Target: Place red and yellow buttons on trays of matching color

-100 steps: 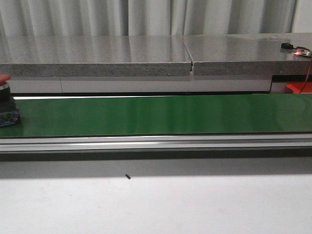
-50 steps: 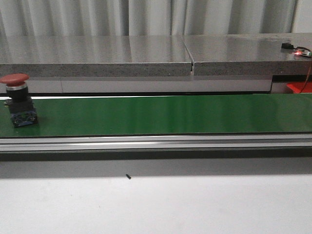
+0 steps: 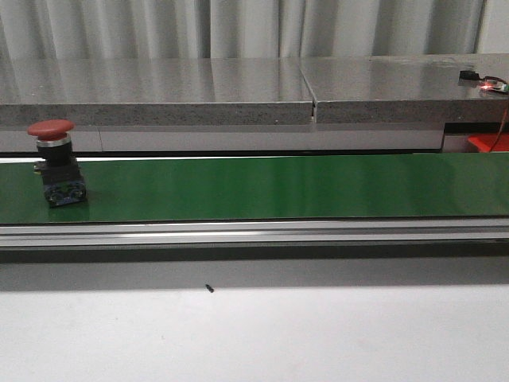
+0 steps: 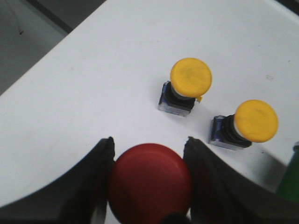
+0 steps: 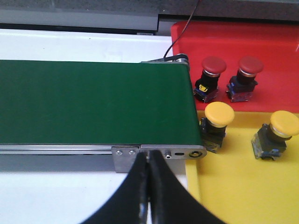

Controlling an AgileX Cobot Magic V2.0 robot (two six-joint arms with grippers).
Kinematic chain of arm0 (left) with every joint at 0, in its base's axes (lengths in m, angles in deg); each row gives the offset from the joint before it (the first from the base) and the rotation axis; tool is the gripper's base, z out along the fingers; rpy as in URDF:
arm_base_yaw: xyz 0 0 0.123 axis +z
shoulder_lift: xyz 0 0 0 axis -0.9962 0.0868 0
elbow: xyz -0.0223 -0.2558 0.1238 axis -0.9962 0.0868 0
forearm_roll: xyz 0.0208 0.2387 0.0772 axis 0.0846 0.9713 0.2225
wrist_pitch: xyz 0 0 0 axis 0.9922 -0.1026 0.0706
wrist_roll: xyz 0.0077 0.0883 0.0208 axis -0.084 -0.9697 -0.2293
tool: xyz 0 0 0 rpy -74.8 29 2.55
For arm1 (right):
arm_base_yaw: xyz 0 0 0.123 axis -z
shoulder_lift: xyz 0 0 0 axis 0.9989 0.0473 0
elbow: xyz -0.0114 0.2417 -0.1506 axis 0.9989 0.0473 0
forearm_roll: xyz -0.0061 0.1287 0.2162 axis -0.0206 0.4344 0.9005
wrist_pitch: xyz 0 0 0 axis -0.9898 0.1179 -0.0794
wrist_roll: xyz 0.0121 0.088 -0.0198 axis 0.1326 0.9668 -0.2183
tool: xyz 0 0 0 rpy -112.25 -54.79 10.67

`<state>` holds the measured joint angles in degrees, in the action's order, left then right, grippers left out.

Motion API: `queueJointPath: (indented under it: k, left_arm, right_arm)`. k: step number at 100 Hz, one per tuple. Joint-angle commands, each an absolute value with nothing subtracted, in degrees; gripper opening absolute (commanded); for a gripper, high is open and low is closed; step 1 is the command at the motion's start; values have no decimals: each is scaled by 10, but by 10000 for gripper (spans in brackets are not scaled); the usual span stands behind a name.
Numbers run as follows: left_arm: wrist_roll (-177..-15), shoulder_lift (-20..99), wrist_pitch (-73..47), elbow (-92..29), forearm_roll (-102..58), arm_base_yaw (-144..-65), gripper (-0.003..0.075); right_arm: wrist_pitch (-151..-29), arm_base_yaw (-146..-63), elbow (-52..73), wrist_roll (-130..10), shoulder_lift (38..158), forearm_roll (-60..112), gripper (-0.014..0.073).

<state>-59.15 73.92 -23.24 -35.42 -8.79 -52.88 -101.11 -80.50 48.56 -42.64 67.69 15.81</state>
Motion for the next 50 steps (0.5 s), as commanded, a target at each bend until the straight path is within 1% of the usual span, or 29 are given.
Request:
queueJointPath:
  k: [1,21,50]
  left_arm:
    - [-596,678,-221,-366,-93,-532,207]
    - [-612,635,-255,-366,-93,-578,207]
    - [-612,634,-270,-364,-94,-677,207]
  right_arm:
    - [-968,-805,471,-429,677,155,-67]
    - [-968,-805,471,-429,677,155,-67]
    - [-968,-805,471,-429,677,155,-67]
